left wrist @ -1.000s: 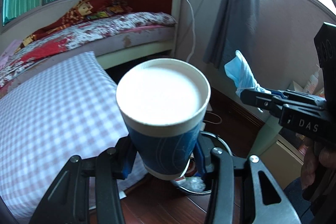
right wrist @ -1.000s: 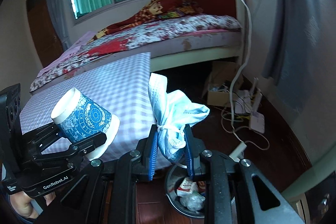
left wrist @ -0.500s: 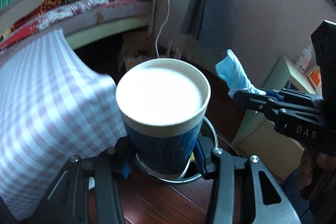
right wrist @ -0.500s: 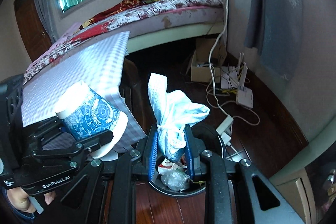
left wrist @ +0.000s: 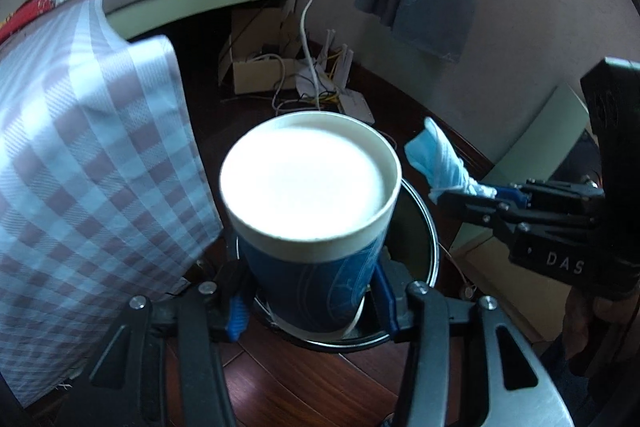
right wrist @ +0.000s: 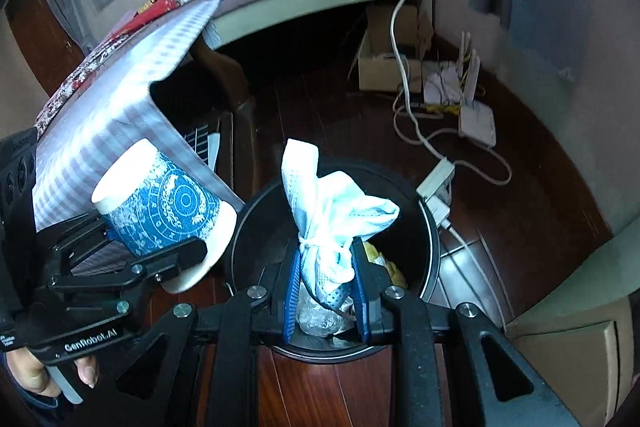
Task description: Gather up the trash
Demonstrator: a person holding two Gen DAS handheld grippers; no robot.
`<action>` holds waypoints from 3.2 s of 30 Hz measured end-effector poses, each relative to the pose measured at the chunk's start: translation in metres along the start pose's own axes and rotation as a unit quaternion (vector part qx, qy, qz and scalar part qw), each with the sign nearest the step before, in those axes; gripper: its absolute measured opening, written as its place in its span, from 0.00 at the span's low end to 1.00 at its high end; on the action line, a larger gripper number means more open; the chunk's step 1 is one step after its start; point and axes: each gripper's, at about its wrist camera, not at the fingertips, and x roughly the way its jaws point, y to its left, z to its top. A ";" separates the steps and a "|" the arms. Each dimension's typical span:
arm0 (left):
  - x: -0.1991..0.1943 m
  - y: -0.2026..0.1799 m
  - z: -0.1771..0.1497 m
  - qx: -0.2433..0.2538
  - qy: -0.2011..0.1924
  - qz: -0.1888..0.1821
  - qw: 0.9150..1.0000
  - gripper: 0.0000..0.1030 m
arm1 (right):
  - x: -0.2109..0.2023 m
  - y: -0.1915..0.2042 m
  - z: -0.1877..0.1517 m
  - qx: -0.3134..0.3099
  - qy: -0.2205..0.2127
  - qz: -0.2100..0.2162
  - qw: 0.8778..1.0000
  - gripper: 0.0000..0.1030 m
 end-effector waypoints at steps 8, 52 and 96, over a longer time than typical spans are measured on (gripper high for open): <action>0.009 0.012 -0.009 -0.026 0.011 0.033 0.999 0.96 | 0.031 -0.014 0.004 0.009 0.043 -0.012 0.999 0.66; -0.131 0.042 -0.011 -0.055 -0.099 0.167 0.979 0.99 | -0.084 0.098 0.013 -0.048 -0.075 -0.100 0.991 0.99; -0.244 0.009 -0.032 -0.059 -0.184 0.154 0.969 0.99 | -0.221 0.162 -0.010 -0.039 -0.164 -0.133 0.977 0.99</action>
